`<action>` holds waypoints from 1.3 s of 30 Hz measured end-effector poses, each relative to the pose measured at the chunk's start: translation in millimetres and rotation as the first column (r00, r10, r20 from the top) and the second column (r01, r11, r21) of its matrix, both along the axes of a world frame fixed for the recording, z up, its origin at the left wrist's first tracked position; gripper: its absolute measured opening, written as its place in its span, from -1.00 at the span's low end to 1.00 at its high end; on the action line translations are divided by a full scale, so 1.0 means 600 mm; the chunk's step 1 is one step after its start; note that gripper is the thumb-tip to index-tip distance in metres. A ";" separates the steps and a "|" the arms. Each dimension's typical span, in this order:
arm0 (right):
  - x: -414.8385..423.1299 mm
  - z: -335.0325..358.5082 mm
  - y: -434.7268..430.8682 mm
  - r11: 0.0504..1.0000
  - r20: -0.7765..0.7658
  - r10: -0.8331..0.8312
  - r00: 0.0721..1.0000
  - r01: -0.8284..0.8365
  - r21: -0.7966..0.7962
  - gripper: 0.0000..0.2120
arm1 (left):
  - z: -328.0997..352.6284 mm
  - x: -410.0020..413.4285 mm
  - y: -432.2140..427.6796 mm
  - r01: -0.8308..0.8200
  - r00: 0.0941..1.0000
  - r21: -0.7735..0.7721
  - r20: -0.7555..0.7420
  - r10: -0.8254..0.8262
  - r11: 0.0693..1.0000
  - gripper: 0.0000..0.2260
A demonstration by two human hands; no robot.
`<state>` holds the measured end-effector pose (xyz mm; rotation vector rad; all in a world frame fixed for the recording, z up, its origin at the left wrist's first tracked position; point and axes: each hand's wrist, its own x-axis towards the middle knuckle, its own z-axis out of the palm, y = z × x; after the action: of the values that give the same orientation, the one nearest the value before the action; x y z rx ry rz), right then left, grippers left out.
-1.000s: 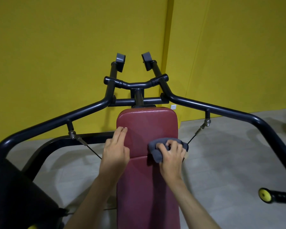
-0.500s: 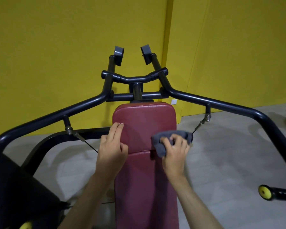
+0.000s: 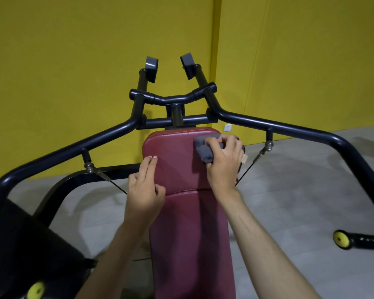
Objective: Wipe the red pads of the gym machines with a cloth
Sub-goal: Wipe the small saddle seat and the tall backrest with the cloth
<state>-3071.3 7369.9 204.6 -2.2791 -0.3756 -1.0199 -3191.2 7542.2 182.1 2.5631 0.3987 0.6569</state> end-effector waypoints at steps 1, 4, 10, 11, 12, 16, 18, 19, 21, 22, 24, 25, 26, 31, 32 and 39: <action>-0.008 -0.027 -0.006 0.999 0.007 0.000 1.000 0.000 -0.047 -0.64 | -0.002 0.000 -0.002 0.005 1.000 -0.003 0.013 -0.005 1.000 -0.30; -0.038 -0.126 -0.036 0.989 -0.026 0.033 0.999 -0.036 -0.144 -0.69 | -0.006 0.001 -0.007 0.018 0.998 -0.016 0.063 -0.017 1.000 -0.30; -0.084 -0.266 -0.081 0.993 -0.305 0.070 0.950 -0.095 -0.067 -0.41 | -0.009 0.001 -0.010 0.018 0.998 0.076 0.058 -0.022 0.997 -0.32; -0.088 -0.270 -0.087 0.994 -0.335 0.085 0.938 -0.102 -0.033 -0.42 | -0.011 -0.001 -0.013 0.014 0.999 0.085 0.051 -0.018 0.996 -0.32; -0.088 -0.275 -0.092 0.994 -0.361 0.111 0.926 -0.109 0.025 -0.44 | -0.013 -0.003 -0.017 0.006 0.999 0.089 0.044 -0.010 0.996 -0.33; -0.070 -0.235 -0.088 0.877 -0.346 0.289 0.893 -0.102 0.469 -0.38 | -0.029 -0.019 -0.056 0.016 0.999 0.221 0.027 -0.023 0.975 -0.46; -0.046 -0.219 -0.083 0.780 -0.291 0.399 0.869 -0.155 0.607 -0.40 | -0.043 -0.027 -0.086 0.097 0.995 0.284 -0.034 -0.092 0.954 -0.51; -0.035 -0.219 -0.084 0.774 -0.303 0.413 0.859 -0.156 0.614 -0.43 | -0.051 -0.030 -0.102 0.149 0.988 0.282 -0.086 -0.130 0.948 -0.53; -0.039 -0.207 -0.092 0.771 -0.350 0.458 0.817 -0.170 0.614 -0.44 | -0.071 -0.036 -0.131 0.217 0.967 0.247 -0.186 -0.173 0.945 -0.57; -0.041 -0.215 -0.098 0.758 -0.355 0.501 0.789 -0.203 0.620 -0.47 | -0.082 -0.037 -0.143 0.241 0.956 0.240 -0.226 -0.188 0.940 -0.57; -0.059 -0.228 -0.112 0.677 -0.365 0.617 0.697 -0.233 0.698 -0.64 | -0.103 -0.035 -0.163 0.286 0.932 0.249 -0.297 -0.208 0.925 -0.56; -0.063 -0.246 -0.122 0.666 -0.395 0.618 0.679 -0.187 0.722 -0.65 | -0.111 -0.032 -0.171 0.302 0.919 0.257 -0.333 -0.209 0.918 -0.56; -0.066 -0.271 -0.134 0.662 -0.455 0.610 0.649 -0.103 0.742 -0.61 | -0.120 -0.030 -0.178 0.313 0.909 0.267 -0.364 -0.206 0.911 -0.55; -0.109 -0.410 -0.190 0.792 -0.718 0.471 0.512 0.113 0.600 -0.52 | -0.155 -0.017 -0.203 0.353 0.851 0.279 -0.493 -0.183 0.893 -0.49; -0.106 -0.411 -0.190 0.792 -0.729 0.470 0.498 0.127 0.597 -0.61 | -0.161 -0.015 -0.207 0.348 0.843 0.282 -0.511 -0.166 0.894 -0.48; -0.015 -0.269 -0.128 0.769 -0.471 0.477 0.742 -0.093 0.633 -0.57 | -0.171 -0.010 -0.230 0.312 0.839 0.296 -0.532 -0.115 0.903 -0.41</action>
<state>-3080.4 7293.0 43.2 -1.7608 -0.1172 -0.1322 -3197.1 7404.4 79.8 3.0778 0.1401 -0.0517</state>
